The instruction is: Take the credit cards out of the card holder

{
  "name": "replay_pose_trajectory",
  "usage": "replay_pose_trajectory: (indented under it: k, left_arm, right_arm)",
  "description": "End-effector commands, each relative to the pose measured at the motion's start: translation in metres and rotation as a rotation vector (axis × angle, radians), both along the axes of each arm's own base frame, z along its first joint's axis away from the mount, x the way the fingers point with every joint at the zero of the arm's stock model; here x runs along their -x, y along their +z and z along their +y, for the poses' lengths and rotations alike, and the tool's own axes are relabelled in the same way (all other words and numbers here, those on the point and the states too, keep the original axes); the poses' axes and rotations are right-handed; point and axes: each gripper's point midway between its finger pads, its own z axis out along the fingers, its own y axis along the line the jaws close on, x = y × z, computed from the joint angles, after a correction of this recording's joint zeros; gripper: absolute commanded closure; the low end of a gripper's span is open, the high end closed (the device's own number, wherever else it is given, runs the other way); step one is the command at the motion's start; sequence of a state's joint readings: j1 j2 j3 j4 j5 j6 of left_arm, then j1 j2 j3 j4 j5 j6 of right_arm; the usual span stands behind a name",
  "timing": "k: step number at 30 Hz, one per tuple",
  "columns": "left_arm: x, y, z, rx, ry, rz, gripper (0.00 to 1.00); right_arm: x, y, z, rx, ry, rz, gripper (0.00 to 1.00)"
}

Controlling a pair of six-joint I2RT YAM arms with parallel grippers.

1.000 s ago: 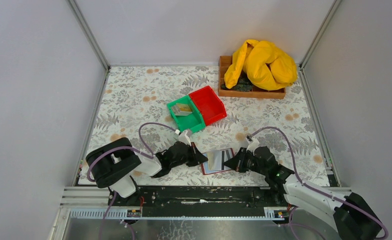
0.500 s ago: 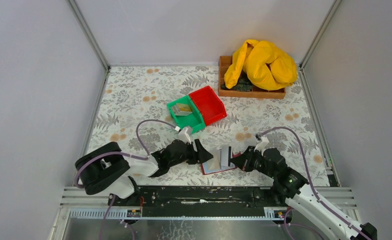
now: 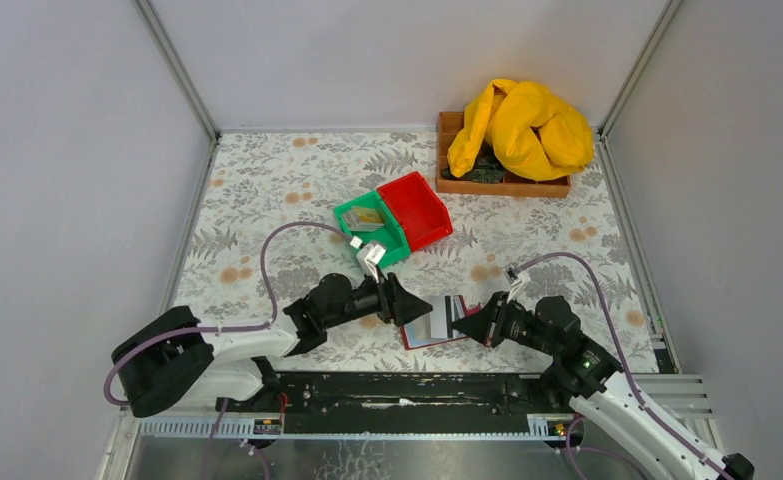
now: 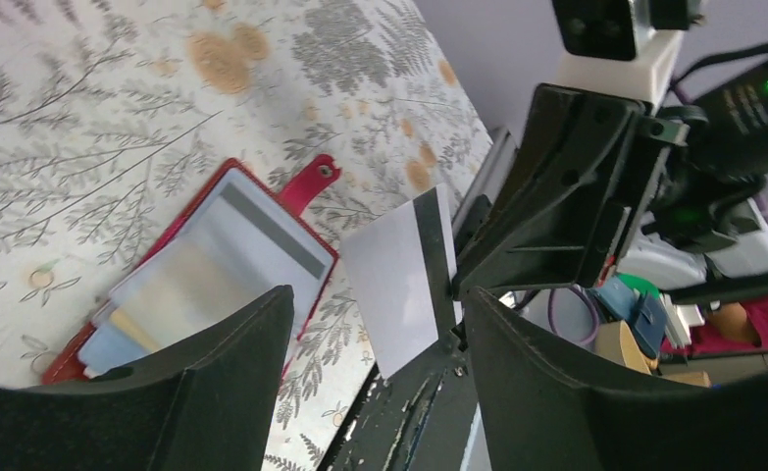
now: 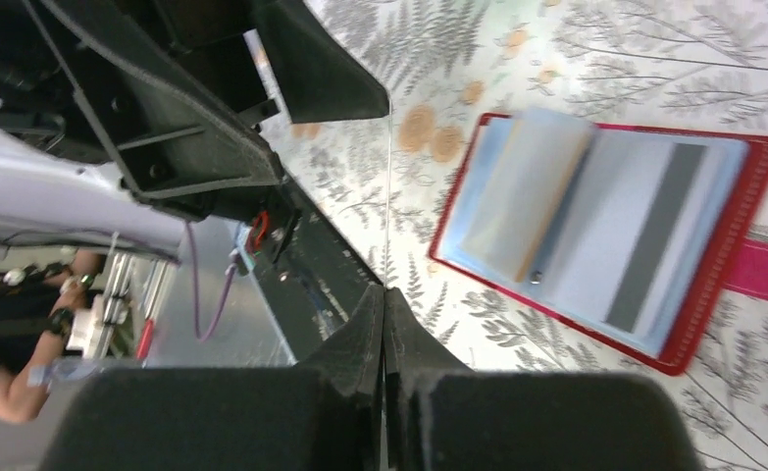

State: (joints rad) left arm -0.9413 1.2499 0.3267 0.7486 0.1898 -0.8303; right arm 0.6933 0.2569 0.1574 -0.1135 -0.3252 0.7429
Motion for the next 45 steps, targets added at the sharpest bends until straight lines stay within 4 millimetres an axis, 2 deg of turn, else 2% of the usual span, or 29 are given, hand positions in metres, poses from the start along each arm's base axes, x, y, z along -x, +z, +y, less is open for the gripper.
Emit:
replay_pose_trajectory:
  k: [1, 5, 14, 16, 19, 23, 26, 27, 35, 39, 41, 45]
  left_arm:
    - [0.008, 0.033, -0.004, 0.08, -0.087, -0.138, 0.32]
    - [0.01, 0.04, -0.004, 0.1, -0.104, -0.148, 0.43]
    - [0.021, 0.048, -0.009, 0.157, -0.17, -0.146, 0.46]
    - [0.022, 0.049, -0.009, 0.161, -0.176, -0.147, 0.52]
    - [0.023, 0.049, -0.009, 0.16, -0.174, -0.145, 0.68]
    - [0.024, 0.048, -0.008, 0.16, -0.181, -0.139, 0.83]
    - [0.029, 0.05, -0.009, 0.178, -0.213, -0.135, 0.98]
    - [0.031, 0.051, -0.009, 0.184, -0.223, -0.135, 1.0]
    - [0.024, 0.055, -0.007, 0.191, -0.201, -0.135, 1.0]
    - [0.008, 0.052, 0.0, 0.17, -0.119, -0.124, 1.0]
    - [-0.004, 0.049, 0.005, 0.143, -0.049, -0.12, 1.0]
    - [-0.028, 0.051, 0.016, 0.097, 0.069, -0.126, 1.0]
  right_arm:
    - [0.017, 0.041, 0.017, -0.157, 0.15, -0.086, 1.0]
    - [0.027, 0.045, 0.02, -0.184, 0.208, -0.096, 1.0]
    - [0.033, 0.048, 0.023, -0.212, 0.253, -0.094, 1.0]
    - [0.033, 0.046, 0.023, -0.203, 0.25, -0.089, 1.0]
    - [0.032, 0.045, 0.023, -0.202, 0.247, -0.089, 1.0]
    - [0.031, 0.047, 0.024, -0.206, 0.247, -0.095, 1.0]
    - [0.031, 0.048, 0.024, -0.208, 0.248, -0.101, 1.0]
    - [0.031, 0.049, 0.024, -0.208, 0.248, -0.104, 1.0]
    - [0.02, 0.059, 0.016, -0.196, 0.169, -0.18, 0.98]
    - [0.01, 0.058, 0.006, -0.154, 0.08, -0.192, 0.76]
    - [-0.003, 0.049, -0.004, -0.098, -0.013, -0.177, 0.66]
    - [-0.013, 0.041, -0.016, -0.052, -0.105, -0.163, 0.63]
